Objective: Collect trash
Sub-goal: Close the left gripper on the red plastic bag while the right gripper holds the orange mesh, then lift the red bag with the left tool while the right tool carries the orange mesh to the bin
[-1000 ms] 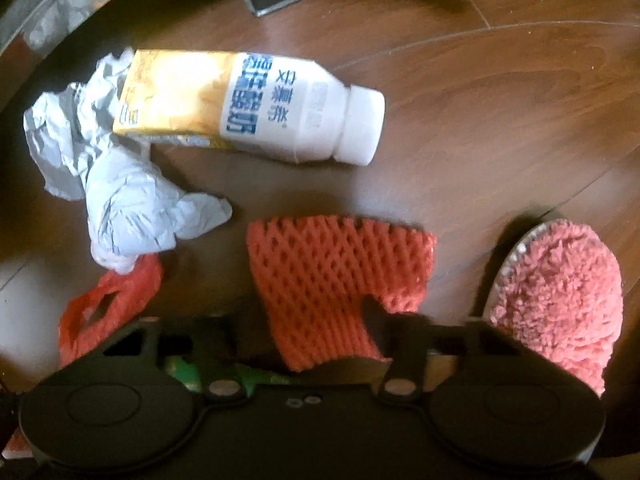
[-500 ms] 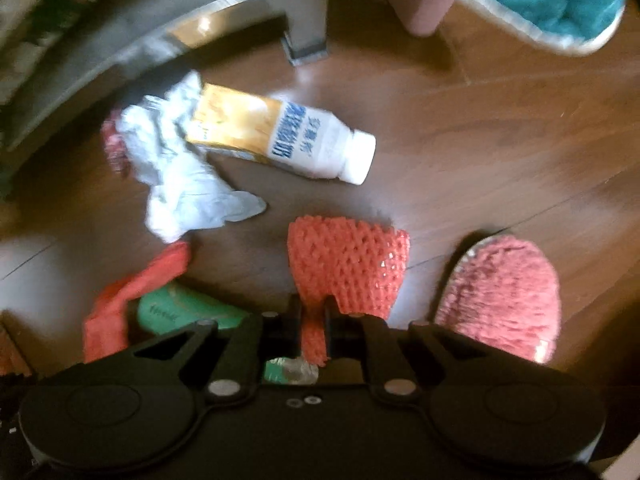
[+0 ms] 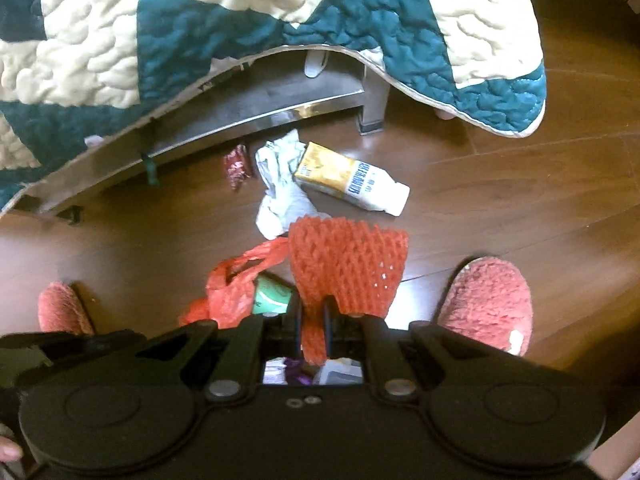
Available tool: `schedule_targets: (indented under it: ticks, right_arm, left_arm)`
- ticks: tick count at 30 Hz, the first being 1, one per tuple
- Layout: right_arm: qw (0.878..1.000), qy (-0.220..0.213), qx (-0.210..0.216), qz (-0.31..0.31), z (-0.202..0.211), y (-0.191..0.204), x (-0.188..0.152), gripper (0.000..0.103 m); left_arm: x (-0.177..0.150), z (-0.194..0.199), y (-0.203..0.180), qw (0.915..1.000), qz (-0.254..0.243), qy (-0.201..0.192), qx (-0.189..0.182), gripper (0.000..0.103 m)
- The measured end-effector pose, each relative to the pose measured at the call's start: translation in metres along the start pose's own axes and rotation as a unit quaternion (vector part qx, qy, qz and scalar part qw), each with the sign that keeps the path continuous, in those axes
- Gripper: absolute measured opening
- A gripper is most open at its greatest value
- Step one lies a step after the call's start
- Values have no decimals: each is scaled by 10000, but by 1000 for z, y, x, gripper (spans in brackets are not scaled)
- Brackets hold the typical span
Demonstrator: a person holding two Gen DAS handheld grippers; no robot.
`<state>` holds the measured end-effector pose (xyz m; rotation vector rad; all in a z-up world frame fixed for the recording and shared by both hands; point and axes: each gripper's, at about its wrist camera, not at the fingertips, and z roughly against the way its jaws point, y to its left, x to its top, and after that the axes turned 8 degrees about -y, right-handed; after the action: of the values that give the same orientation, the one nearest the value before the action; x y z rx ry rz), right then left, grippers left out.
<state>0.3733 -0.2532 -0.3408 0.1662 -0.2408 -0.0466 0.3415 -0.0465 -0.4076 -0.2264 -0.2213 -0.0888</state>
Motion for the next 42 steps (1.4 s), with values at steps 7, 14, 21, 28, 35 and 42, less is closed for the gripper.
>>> schedule_targets:
  ticks: [7,14,21,28,35,42]
  right_arm:
    - [9998,118,147,-8,-20,-4,9,10]
    - [9993,252,274,-76,-32,-6,11,10]
    - [9985,393,344,-170,-41,-6,10,10]
    - [9986,389,302,-172,-44,-7,11,10]
    - [9993,245,266,-126,-39,-9,12,10]
    - [9988,-129,463,-93,-11,0,13,10]
  left_arm:
    - [3,-41,-4,9995,-178,172,-194,86]
    - [2,-104,-11,9961,-742,469,90,86]
    - [-9,-141,-15,9920,-1025,644,355,85]
    - [-12,-137,-15,9905,-1166,509,520,55]
    - [-7,-102,-16,9931,-902,321,672,47]
    - [3,-9,-13,9965,-506,-136,649,47]
